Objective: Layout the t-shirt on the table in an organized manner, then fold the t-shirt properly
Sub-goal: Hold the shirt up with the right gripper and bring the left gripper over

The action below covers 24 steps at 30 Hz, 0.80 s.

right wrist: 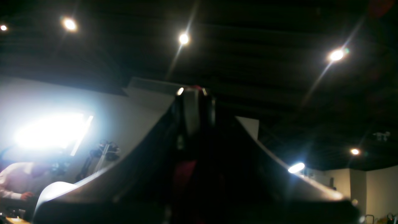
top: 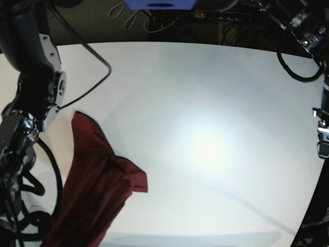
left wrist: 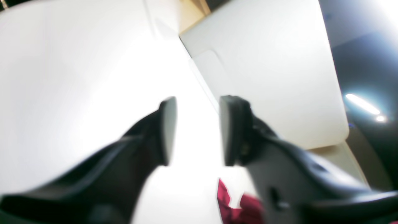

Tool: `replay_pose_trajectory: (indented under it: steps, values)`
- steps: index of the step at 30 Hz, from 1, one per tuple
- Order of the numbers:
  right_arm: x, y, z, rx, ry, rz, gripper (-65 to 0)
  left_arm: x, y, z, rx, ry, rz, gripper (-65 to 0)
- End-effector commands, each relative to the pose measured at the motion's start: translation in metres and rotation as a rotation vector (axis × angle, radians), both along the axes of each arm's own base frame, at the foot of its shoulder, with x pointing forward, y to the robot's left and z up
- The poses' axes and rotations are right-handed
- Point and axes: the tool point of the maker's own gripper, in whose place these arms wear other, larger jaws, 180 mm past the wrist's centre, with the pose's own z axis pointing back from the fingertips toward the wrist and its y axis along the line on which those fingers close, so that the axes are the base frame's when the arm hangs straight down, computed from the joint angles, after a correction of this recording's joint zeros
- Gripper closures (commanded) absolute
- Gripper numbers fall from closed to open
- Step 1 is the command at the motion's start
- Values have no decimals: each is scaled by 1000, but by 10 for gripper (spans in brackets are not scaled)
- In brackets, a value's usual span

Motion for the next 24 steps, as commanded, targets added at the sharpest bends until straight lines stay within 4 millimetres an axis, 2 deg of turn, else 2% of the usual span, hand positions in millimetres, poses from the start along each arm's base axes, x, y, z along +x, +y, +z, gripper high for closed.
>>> replay_pose_trajectory:
  steps: [1, 4, 6, 10, 13, 16, 18, 21, 24]
  values:
    - [-13, 0, 15, 5, -64, 10, 0, 11, -8, 9, -24, -29, -41, -294]
    - [-12, 9, 14, -11, -60, 29, 0, 32, -30, -4, -43, 8, -120, -326]
    - [-11, 16, 13, -23, -57, 42, 0, 43, -51, -20, -23, 66, -182, -339]
    - [-2, 25, 9, -40, -30, 59, 0, 58, -111, -45, 48, 161, -338, -395]
    - [9, 32, 9, -60, -14, 37, 0, 59, -156, -60, 99, 208, -443, -464]
    - [11, 34, 14, -82, -33, -29, 0, 50, -182, -77, 128, 259, -516, -515]
    - [11, 35, 20, -63, -44, -20, 0, 49, -193, -80, 143, 270, -549, -524]
    - [16, 35, 25, -63, -41, -22, 0, 42, -197, -88, 139, 288, -564, -524]
    - [17, 33, 30, -60, -46, -27, 0, 37, -195, -79, 175, 271, -568, -524]
